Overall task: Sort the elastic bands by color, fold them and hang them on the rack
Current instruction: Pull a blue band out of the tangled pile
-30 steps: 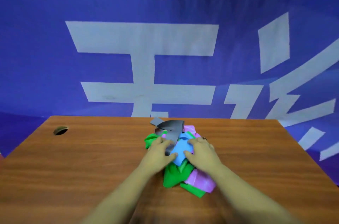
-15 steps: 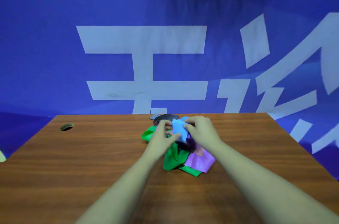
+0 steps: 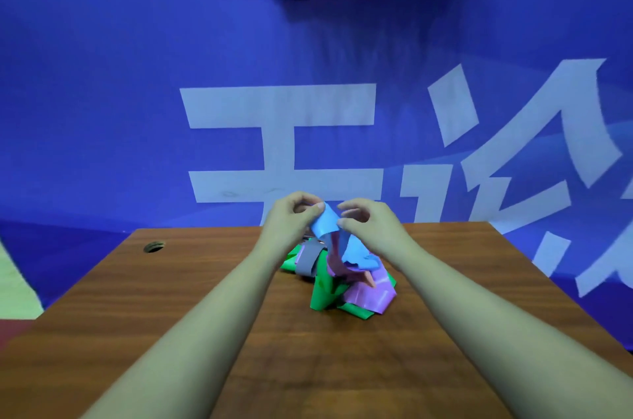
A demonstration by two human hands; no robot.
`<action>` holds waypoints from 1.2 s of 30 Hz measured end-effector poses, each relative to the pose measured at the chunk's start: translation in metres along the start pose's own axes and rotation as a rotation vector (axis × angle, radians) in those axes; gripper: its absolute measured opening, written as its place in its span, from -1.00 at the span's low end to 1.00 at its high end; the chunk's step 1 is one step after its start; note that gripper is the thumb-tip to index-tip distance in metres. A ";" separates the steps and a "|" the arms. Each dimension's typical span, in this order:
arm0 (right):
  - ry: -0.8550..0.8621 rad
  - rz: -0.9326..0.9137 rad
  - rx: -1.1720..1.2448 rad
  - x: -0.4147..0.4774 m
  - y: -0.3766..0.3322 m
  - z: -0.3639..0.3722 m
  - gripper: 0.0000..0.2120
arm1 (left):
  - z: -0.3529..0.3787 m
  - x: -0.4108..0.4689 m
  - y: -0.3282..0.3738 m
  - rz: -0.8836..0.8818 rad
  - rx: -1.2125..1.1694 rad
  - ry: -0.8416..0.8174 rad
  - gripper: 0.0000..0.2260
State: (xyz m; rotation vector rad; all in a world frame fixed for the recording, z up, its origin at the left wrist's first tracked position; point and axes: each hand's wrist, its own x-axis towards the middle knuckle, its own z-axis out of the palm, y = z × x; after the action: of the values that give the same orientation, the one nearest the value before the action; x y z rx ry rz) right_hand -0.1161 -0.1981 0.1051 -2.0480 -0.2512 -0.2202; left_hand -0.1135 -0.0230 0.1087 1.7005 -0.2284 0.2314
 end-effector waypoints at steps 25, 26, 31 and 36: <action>-0.157 0.018 0.209 -0.023 -0.070 -0.022 -0.74 | -0.014 -0.025 0.026 0.121 -0.021 -0.019 -0.88; -0.159 0.042 0.250 -0.025 -0.074 -0.023 -0.76 | -0.013 -0.025 0.026 0.146 0.011 -0.002 -0.88; -0.145 -0.089 -0.050 -0.032 -0.086 -0.023 -0.76 | -0.011 -0.031 0.031 0.216 0.123 0.040 -0.88; -0.035 -0.106 0.044 -0.029 -0.098 -0.021 -0.90 | -0.017 -0.044 0.018 0.003 -0.044 -0.133 -0.71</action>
State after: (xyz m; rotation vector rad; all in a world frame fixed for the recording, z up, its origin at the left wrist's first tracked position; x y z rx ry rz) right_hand -0.1719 -0.1735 0.1897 -1.9987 -0.3842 -0.2421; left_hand -0.1614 -0.0081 0.1159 1.6736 -0.3327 0.1149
